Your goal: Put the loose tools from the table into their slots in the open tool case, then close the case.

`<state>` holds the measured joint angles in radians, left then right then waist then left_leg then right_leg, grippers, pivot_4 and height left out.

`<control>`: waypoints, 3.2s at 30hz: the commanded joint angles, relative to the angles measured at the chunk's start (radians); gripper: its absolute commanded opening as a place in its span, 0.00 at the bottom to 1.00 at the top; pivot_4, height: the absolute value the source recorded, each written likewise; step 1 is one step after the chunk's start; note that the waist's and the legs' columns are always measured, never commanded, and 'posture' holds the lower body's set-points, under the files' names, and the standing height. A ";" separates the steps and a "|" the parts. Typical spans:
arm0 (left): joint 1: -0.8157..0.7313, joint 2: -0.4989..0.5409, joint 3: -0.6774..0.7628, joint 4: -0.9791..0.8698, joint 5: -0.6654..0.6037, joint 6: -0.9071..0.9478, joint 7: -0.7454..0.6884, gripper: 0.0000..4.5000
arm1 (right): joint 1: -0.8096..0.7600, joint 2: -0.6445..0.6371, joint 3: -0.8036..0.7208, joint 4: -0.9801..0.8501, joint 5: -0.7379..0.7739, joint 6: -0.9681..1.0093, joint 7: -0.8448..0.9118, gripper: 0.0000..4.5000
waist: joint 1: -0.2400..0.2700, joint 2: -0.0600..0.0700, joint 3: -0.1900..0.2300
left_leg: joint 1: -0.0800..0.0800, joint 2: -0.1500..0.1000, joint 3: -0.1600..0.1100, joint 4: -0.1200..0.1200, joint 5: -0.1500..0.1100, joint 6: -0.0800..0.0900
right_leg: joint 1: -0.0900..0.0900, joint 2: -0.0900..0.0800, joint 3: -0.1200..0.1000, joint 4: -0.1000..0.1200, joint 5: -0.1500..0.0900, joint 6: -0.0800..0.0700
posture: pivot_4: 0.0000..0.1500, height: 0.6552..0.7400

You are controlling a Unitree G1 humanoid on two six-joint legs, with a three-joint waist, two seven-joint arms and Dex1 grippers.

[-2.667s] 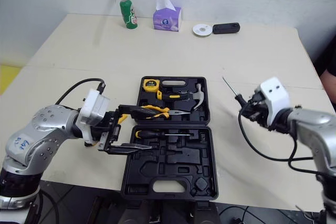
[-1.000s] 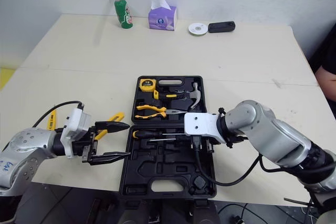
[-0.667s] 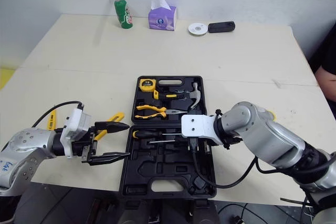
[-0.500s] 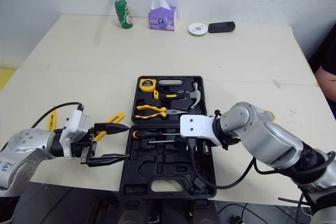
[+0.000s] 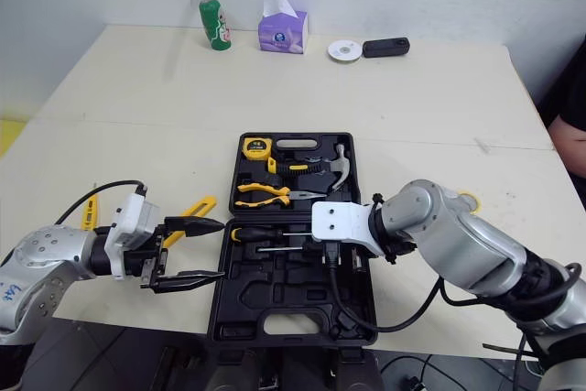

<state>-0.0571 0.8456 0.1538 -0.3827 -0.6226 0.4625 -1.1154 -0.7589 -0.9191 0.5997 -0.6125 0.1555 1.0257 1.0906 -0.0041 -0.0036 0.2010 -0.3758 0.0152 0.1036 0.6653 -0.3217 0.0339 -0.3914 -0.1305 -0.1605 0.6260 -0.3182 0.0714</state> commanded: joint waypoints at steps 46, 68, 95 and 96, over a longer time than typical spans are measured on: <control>-0.045 -0.001 -0.034 0.027 0.068 -0.064 -0.010 1.00 | 0.429 0.259 -0.375 0.356 0.171 -0.831 0.147 0.02 | 0.002 -0.001 -0.001 | 0.002 0.000 0.001 0.001 0.001 0.001 | 0.001 0.000 0.001 0.003 0.000 0.000 | 1.00 1.00; -0.027 0.032 -0.013 0.018 0.073 -0.060 -0.013 1.00 | 0.419 0.302 -0.306 0.588 0.051 -0.883 0.092 0.02 | 0.000 -0.002 -0.001 | 0.007 0.000 0.002 0.001 0.001 0.001 | 0.005 0.000 0.001 0.002 0.000 0.000 | 1.00 1.00; -0.003 0.008 0.024 0.049 0.086 -0.104 0.012 1.00 | 0.405 0.288 -0.349 0.508 0.119 -0.761 0.065 0.02 | -0.008 -0.008 -0.012 | 0.022 0.003 0.001 -0.002 -0.007 -0.008 | 0.017 0.000 0.002 0.001 -0.002 -0.004 | 1.00 1.00; 0.000 -0.003 0.044 0.060 0.081 -0.119 0.021 1.00 | 0.410 0.310 -0.399 0.507 0.171 -0.791 0.068 0.02 | -0.004 -0.007 -0.011 | 0.021 0.003 0.001 -0.002 -0.007 -0.007 | 0.016 0.000 0.002 0.000 -0.002 -0.004 | 1.00 1.00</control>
<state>-0.0625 0.8526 0.1494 -0.3332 -0.5387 0.3759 -1.1082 -0.3613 -0.6133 0.2680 -0.1217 0.2788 0.2566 1.1562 -0.0079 -0.0108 0.1901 -0.3557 0.0179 0.1050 0.6634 -0.3277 0.0301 -0.3758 -0.1308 -0.1583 0.6259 -0.3197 0.0676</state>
